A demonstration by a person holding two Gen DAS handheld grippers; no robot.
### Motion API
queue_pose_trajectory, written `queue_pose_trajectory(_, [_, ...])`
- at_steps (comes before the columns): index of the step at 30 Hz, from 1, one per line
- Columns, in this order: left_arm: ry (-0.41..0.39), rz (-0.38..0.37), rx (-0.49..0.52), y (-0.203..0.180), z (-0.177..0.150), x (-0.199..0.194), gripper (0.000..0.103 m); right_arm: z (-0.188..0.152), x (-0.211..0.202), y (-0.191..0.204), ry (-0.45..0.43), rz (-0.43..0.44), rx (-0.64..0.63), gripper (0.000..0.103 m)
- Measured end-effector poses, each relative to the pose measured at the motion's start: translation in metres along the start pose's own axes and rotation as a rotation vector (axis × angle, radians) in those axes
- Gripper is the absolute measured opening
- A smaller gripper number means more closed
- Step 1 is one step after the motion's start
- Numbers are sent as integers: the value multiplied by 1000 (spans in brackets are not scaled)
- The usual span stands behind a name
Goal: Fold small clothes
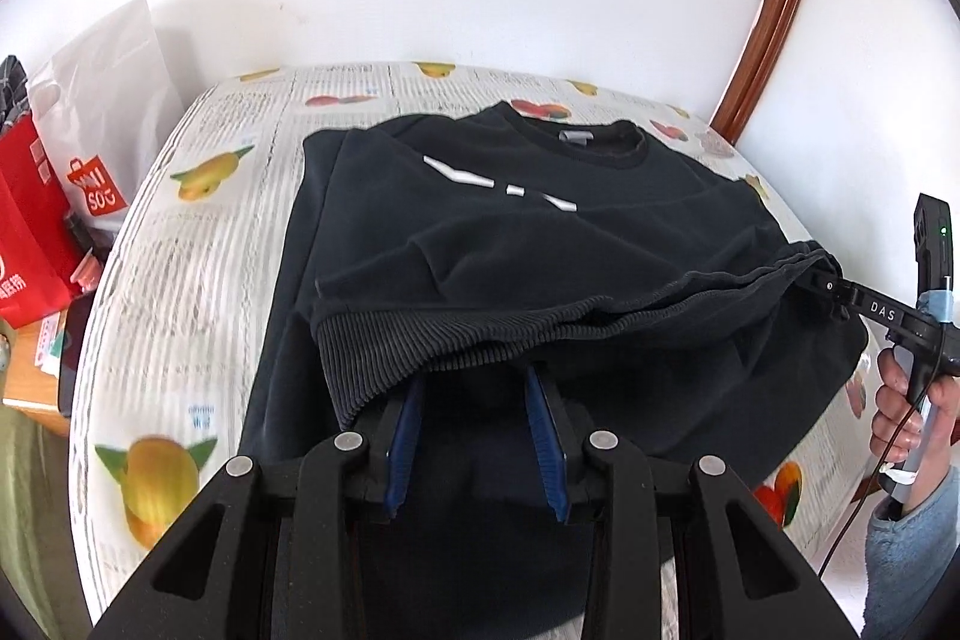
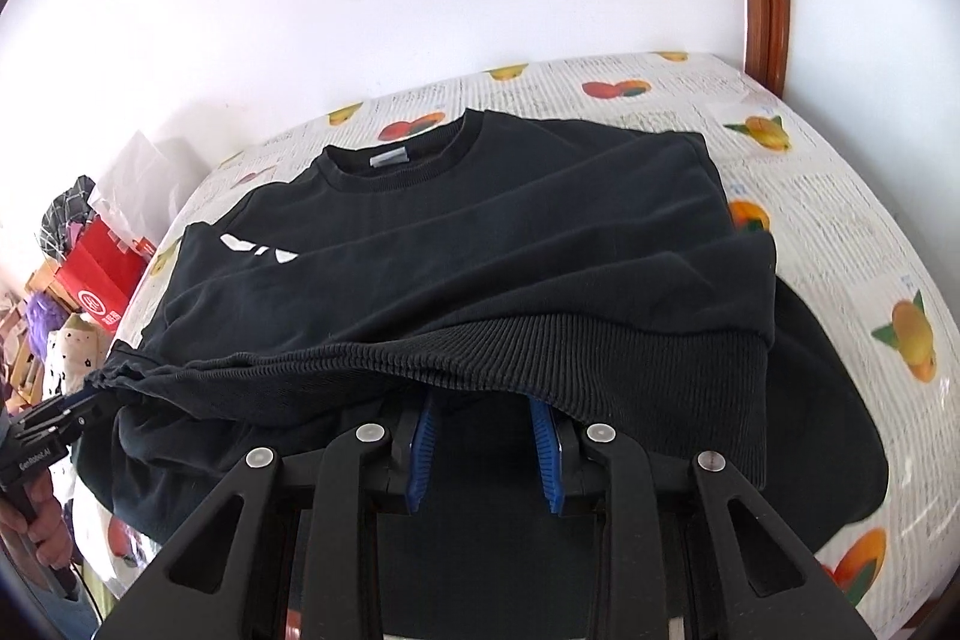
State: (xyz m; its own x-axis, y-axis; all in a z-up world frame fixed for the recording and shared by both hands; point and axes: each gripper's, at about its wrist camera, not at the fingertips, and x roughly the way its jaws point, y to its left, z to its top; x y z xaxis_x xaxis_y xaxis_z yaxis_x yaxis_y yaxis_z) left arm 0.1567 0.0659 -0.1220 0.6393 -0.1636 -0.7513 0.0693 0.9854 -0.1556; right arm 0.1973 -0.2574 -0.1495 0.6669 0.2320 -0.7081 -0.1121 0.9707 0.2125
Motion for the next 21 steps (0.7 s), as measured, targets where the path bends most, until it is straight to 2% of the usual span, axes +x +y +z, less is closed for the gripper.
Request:
queue_pose_trajectory(5, [-25,39,40,-3,22,14,33,21,15,-4,-21,-9,-2,28])
queue_pose_trajectory(13, [-39,56,36,-1,55,46,33,45,63,-36,41,-89,101,30])
queue_pose_trajectory(16, [-37,43,11,1,68,55,33,51,71,-43,46,-120,114,32])
queue_pose_trajectory(19, [-48,-10,-19,3,77,52,33,56,69,-47,42,-130,103,32])
queue_pose_trajectory(21, [-74,-34,-17,5,78,42,39,59,64,-47,25,-151,76,33])
